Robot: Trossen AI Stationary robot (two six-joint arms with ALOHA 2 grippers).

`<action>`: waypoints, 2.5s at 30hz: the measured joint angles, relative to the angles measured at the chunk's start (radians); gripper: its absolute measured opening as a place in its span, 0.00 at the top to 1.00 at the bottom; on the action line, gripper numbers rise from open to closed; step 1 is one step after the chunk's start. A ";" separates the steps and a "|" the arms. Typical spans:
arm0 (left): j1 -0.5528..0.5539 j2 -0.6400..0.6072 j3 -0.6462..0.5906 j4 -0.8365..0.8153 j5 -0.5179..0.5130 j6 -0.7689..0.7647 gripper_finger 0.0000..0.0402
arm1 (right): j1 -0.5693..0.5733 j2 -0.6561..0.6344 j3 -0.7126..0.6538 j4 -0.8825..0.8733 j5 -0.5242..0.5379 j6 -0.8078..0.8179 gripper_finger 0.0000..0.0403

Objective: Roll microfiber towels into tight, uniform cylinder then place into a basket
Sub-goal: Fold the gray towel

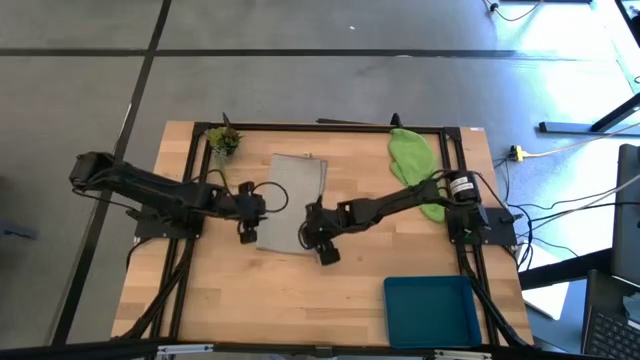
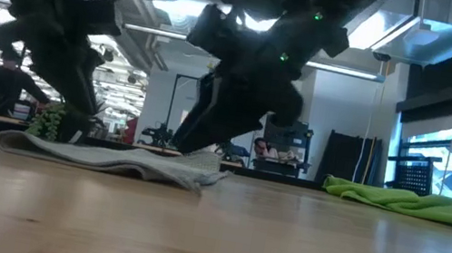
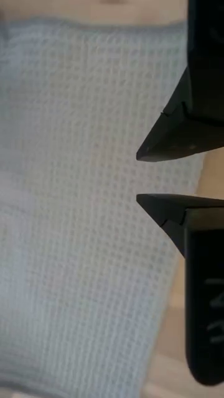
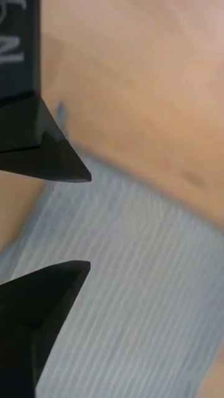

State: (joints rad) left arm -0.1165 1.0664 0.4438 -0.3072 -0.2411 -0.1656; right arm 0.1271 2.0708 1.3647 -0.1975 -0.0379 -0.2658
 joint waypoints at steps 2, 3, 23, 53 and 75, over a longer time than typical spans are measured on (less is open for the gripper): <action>-0.034 0.000 0.000 0.005 -0.005 -0.021 0.79 | 0.016 0.019 0.001 0.028 -0.008 -0.009 0.46; -0.051 0.000 0.000 0.004 -0.006 -0.034 0.79 | 0.021 0.029 -0.001 0.028 -0.009 -0.010 0.46; -0.263 0.000 0.000 0.016 -0.101 -0.169 0.79 | 0.029 0.106 0.004 0.080 0.076 0.049 0.65; -0.311 -0.001 0.000 0.016 -0.193 -0.142 0.79 | -0.126 0.013 -0.002 0.122 0.225 0.165 0.98; -0.311 -0.001 0.001 0.015 -0.193 -0.141 0.79 | -0.292 0.010 0.000 0.153 0.415 0.213 0.98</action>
State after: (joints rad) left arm -0.4271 1.0657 0.4446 -0.2920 -0.4339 -0.3069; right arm -0.1646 2.0811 1.3643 -0.0440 0.3770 -0.0533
